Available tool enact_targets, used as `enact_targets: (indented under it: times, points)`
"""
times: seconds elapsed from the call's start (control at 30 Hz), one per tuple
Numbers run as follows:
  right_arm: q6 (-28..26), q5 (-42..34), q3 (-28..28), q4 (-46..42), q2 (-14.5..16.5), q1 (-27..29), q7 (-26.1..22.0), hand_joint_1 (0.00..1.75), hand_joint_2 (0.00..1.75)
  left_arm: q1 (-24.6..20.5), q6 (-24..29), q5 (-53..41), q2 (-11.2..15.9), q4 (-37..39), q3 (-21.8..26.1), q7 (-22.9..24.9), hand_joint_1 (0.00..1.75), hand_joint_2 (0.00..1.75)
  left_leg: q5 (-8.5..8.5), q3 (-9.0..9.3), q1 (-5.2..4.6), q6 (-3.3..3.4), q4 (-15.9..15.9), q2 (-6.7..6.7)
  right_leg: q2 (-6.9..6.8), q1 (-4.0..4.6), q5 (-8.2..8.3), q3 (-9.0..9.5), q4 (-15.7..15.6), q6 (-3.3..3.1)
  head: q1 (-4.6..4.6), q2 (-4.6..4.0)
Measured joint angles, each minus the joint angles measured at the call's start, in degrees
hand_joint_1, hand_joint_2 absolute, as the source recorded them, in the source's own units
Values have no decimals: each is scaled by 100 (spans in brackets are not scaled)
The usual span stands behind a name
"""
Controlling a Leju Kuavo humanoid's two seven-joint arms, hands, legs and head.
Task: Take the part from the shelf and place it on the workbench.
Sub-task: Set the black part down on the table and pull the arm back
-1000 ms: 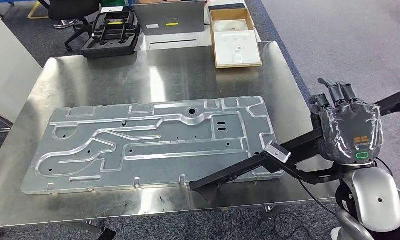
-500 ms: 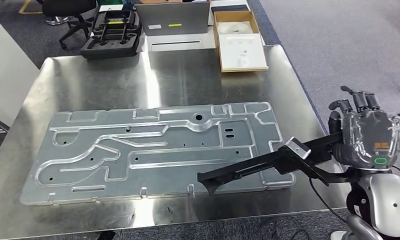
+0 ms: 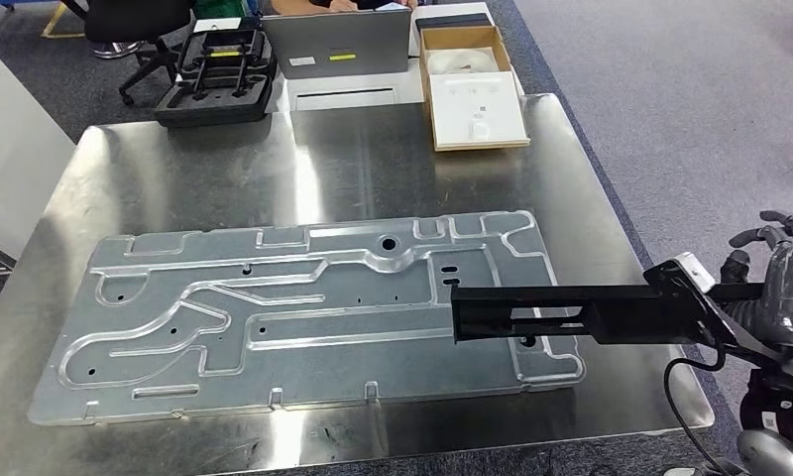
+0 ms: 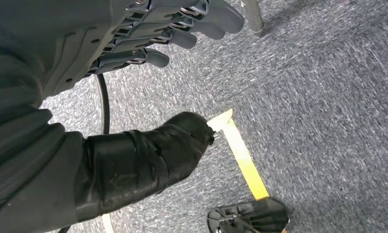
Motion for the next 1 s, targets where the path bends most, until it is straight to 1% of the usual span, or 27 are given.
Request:
enact_targets:
  times: [0.03,0.07,0.13,0.17,0.2,0.23,0.27,0.3,0.33,0.37,0.4,0.43,0.47,0.5,0.53,0.57,0.63,0.67,0.7,0.73,0.77,0.8,0.83,0.87,0.9,0.93,1.0]
  points:
    - [4,-50,-22,55,1,1,1,175,175,-6,-8,8,1,0,-1,0,0,175,-99,-62,3,-29,151,4,-2,-12,4,14,-17,-24,-8,0]
    - [8,-81,-36,107,2,2,0,175,175,-12,-19,16,2,0,-1,-1,0,175,-248,-186,13,-58,420,8,-7,-18,2,27,-25,-43,-13,0]
    - [19,-119,-48,208,7,9,0,175,175,-14,-61,42,2,0,-1,-5,0,175,-556,-557,34,-105,1157,10,-15,-16,-11,34,-25,-68,-21,0]
    - [29,-137,-48,254,9,12,0,175,175,-8,-88,59,2,0,-1,-11,0,175,-616,-707,45,-119,1419,10,-18,-16,-16,37,-25,-73,-20,0]
    - [43,-149,-48,292,10,13,0,175,175,-1,-112,74,2,0,0,-20,0,175,-569,-769,52,-125,1490,10,-18,-16,-21,41,-24,-75,-20,0]
    - [59,-156,-48,325,11,12,0,175,175,3,-128,85,2,0,0,-32,0,175,-420,-722,56,-122,1337,11,-16,-17,-27,49,-24,-74,-20,0]
    - [80,-157,-48,356,11,9,0,175,175,1,-136,89,3,0,0,-44,0,175,-202,-578,58,-110,998,11,-15,-18,-34,63,-24,-72,-20,0]
    - [97,-155,-48,382,11,4,-1,175,175,-6,-141,95,4,0,0,-56,0,175,-19,-394,55,-89,593,10,-13,-18,-43,76,-25,-64,-20,0]
    - [109,-152,-48,405,12,-5,-1,175,175,-15,-146,104,7,0,0,-63,0,175,113,-230,42,-66,240,9,-11,-15,-50,82,-24,-49,-17,0]
    - [117,-150,-48,428,14,-14,-2,175,175,-22,-153,115,10,0,0,-68,0,175,174,-124,26,-44,13,8,-10,-15,-53,84,-27,-26,-17,0]
    - [119,-147,-48,449,16,-21,-2,175,175,-27,-162,126,13,0,0,-70,0,175,171,-83,8,-25,-79,5,-9,-17,-52,82,-33,1,-16,0]
    - [120,-147,-48,468,19,-27,-2,175,175,-29,-168,133,15,0,0,-72,0,175,175,-77,-8,-6,-98,4,-8,-22,-48,82,-42,32,-15,0]
    - [121,-146,-48,484,19,-28,-2,175,175,-30,-174,137,15,0,0,-73,0,175,191,-62,2,25,-127,4,-8,-27,-53,84,-47,62,-15,0]
    - [121,-146,-48,498,19,-28,-2,175,175,-28,-176,139,14,0,0,-74,0,175,210,-34,11,54,-171,6,-12,-29,-81,75,-17,85,-12,0]
    - [121,-146,-48,509,19,-34,-2,175,175,-27,-177,141,13,0,-1,-75,0,175,228,-4,21,89,-215,11,-17,-27,-151,36,80,99,-6,0]
    - [121,-146,-48,521,19,-42,-2,131,131,-28,-178,142,12,0,-1,-78,0,175,242,24,33,118,-251,17,-22,-23,-284,-66,307,108,-1,0]
    - [123,-150,-48,555,32,-58,-2,44,44,-31,-173,145,13,0,-2,-90,0,175,234,41,20,154,-256,24,-28,-24,-605,-398,1003,119,6,0]
    - [127,-152,-46,576,40,-61,-2,0,0,-32,-165,149,13,0,-2,-99,0,175,227,44,16,163,-250,24,-28,-28,-696,-555,1310,130,5,0]
    - [132,-154,-44,598,49,-64,-2,0,0,-31,-154,155,13,0,-2,-108,0,175,216,49,13,167,-242,22,-29,-35,-676,-626,1431,142,5,0]
    - [138,-155,-40,618,55,-72,-2,0,0,-30,-132,164,13,0,-1,-114,0,131,203,55,14,162,-228,19,-30,-45,-555,-595,1339,152,5,0]
    - [143,-154,-36,636,57,-87,-2,0,0,-30,-103,174,13,0,-1,-118,0,87,182,62,19,151,-204,14,-32,-58,-363,-465,1058,162,5,0]
    - [146,-152,-30,653,59,-110,-3,0,0,-31,-63,185,13,0,0,-120,0,44,154,62,24,128,-168,9,-34,-71,-204,-294,700,170,5,0]
    - [149,-148,-22,669,64,-138,-3,0,0,-34,-14,196,14,0,1,-118,0,0,120,45,18,100,-112,2,-33,-73,-102,-142,385,167,8,0]
    - [149,-145,-13,683,70,-164,-5,0,0,-37,38,207,15,0,1,-106,0,0,94,23,12,71,-70,-2,-31,-71,-59,-45,183,151,8,0]
    - [149,-142,-3,697,78,-182,-7,0,0,-39,87,215,16,0,2,-86,0,0,78,1,3,46,-40,-6,-27,-62,-74,-10,101,127,9,0]
    - [149,-140,7,710,85,-195,-9,0,0,-42,128,221,17,0,3,-60,0,0,72,-15,-5,29,-25,-10,-23,-49,-78,-11,91,95,10,0]
    - [149,-134,23,730,93,-219,-12,0,0,-47,180,228,22,0,4,-6,0,0,44,-25,1,-4,-2,-11,-21,-51,-69,-14,86,35,10,0]
